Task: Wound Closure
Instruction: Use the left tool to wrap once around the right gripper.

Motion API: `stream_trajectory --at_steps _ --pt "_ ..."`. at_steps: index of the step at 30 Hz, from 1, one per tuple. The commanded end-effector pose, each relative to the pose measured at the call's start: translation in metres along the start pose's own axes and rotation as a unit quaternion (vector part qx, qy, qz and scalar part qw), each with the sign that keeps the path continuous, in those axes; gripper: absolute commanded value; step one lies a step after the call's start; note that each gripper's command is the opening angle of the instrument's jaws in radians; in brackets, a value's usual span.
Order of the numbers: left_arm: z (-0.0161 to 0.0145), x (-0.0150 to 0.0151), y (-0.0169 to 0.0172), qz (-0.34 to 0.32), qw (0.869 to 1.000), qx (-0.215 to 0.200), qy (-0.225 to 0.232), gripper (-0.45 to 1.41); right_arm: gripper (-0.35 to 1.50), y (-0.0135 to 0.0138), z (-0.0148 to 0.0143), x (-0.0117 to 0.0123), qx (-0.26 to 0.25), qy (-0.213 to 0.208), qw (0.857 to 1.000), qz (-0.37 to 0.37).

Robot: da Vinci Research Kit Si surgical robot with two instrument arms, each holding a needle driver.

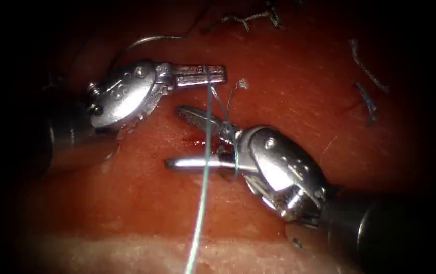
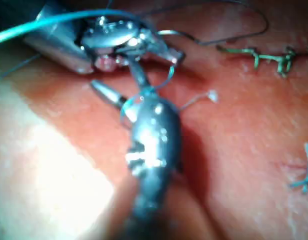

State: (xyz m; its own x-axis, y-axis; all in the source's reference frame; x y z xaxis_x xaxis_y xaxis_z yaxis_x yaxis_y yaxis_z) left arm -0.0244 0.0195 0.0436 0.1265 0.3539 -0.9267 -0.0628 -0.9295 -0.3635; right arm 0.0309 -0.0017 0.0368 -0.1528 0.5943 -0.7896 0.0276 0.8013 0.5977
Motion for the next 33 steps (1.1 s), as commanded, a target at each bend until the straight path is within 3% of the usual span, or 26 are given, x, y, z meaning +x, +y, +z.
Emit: stream_trajectory --at_steps 1,12,18,33 --pt "0.0003 -0.0006 -0.0003 0.0 1.0 -0.002 0.0 -0.45 0.61 0.0004 0.0003 -0.0004 0.002 0.005 1.0 0.003" --pt "-0.0013 -0.0013 0.0013 -0.002 1.0 -0.009 0.0 -0.45 0.61 0.0012 -0.0009 -0.0006 -0.022 0.063 0.996 0.065" --pt "-0.0012 -0.0015 0.0026 -0.003 1.0 -0.01 -0.001 -0.45 0.59 0.0015 -0.0011 -0.0012 -0.064 0.086 0.988 0.11" --pt "-0.0003 -0.0014 0.0053 -0.002 1.0 -0.021 -0.004 -0.45 0.66 0.0015 -0.0022 -0.0017 -0.21 0.149 0.943 0.212"
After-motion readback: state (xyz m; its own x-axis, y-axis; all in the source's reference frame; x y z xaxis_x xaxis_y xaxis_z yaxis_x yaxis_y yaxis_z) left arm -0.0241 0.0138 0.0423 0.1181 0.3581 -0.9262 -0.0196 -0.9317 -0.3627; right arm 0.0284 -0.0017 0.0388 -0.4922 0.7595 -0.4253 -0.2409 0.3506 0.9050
